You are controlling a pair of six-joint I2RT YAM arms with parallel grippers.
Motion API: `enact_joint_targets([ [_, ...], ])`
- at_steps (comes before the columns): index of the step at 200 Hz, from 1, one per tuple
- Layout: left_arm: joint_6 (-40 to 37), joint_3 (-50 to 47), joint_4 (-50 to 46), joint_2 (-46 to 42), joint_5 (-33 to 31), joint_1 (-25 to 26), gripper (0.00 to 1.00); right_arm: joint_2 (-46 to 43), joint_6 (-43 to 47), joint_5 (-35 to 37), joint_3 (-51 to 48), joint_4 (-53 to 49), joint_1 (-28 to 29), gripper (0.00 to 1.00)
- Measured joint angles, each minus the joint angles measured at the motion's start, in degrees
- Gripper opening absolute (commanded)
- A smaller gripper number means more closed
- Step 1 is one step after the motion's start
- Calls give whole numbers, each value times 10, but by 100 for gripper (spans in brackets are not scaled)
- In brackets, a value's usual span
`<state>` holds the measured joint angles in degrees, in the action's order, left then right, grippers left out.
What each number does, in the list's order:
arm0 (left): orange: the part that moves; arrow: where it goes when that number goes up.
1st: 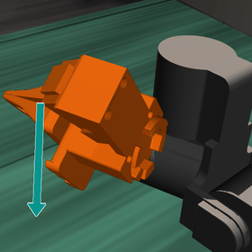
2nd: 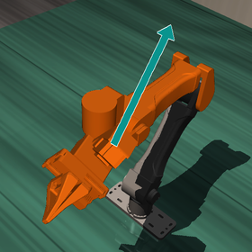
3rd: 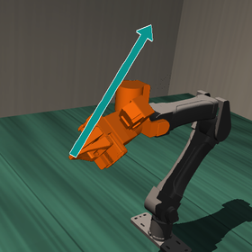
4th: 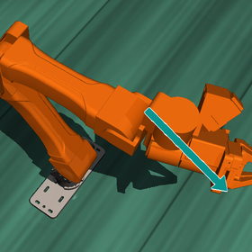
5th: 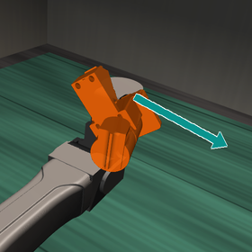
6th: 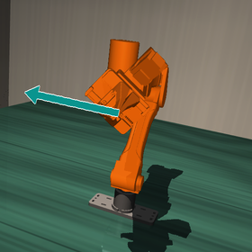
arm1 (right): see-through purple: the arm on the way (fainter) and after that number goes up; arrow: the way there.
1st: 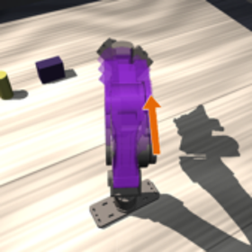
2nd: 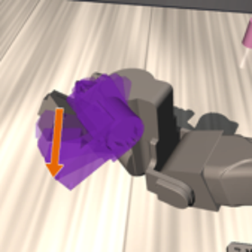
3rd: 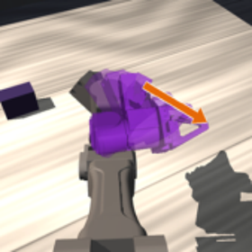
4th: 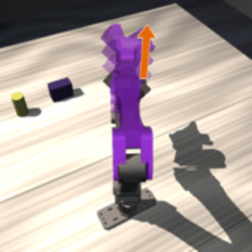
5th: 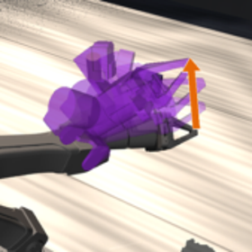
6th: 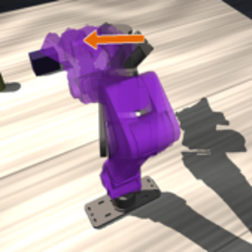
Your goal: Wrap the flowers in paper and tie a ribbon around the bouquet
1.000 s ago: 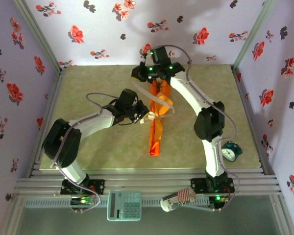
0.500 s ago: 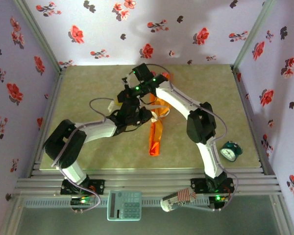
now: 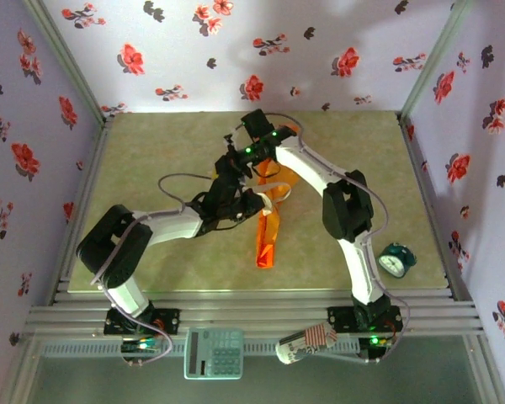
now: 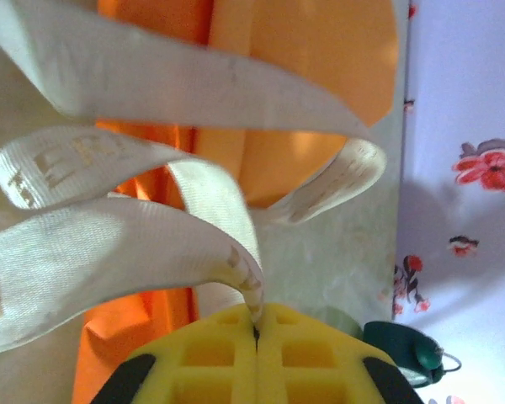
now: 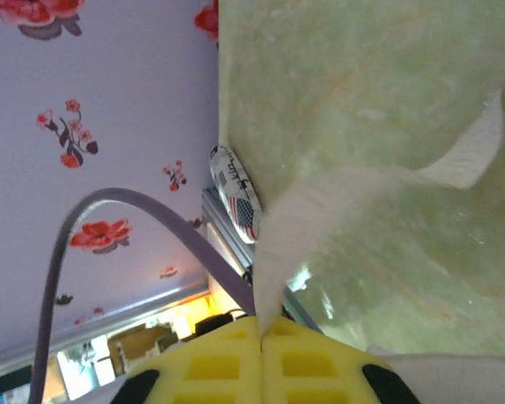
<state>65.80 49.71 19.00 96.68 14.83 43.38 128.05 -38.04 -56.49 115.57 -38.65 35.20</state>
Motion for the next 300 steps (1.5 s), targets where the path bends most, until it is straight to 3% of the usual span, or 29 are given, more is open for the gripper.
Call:
enact_joint_targets([
  [28, 0, -14, -7, 0, 8, 7, 0, 14, 18, -4, 28, -38, 4, 37],
  [77, -2, -15, 5, 0, 11, 10, 0, -1, 30, 83, 45, -58, 0, 41],
  [126, 1, 14, 30, 0, 1, -25, 0, -91, 0, 207, -8, -49, -82, 46],
  [152, 5, 21, 37, 0, 2, -36, 0, -110, -3, 238, -14, -45, -89, 45],
  [174, 11, 30, 36, 1, 4, -43, 0, -159, -5, 286, -91, -21, -80, 44],
  [199, 12, 56, 32, 15, 12, -58, 0, -272, -21, 356, -251, 30, -70, 38],
  [225, 18, 89, 22, 43, 37, -87, 0, -396, -40, 437, -398, 89, -43, 37],
  [245, 25, 115, 1, 66, 61, -109, 0, -444, -51, 486, -469, 136, 11, 37],
  [300, 53, 183, -78, 116, 128, -166, 0, -355, -58, 565, -486, 196, 150, 37],
])
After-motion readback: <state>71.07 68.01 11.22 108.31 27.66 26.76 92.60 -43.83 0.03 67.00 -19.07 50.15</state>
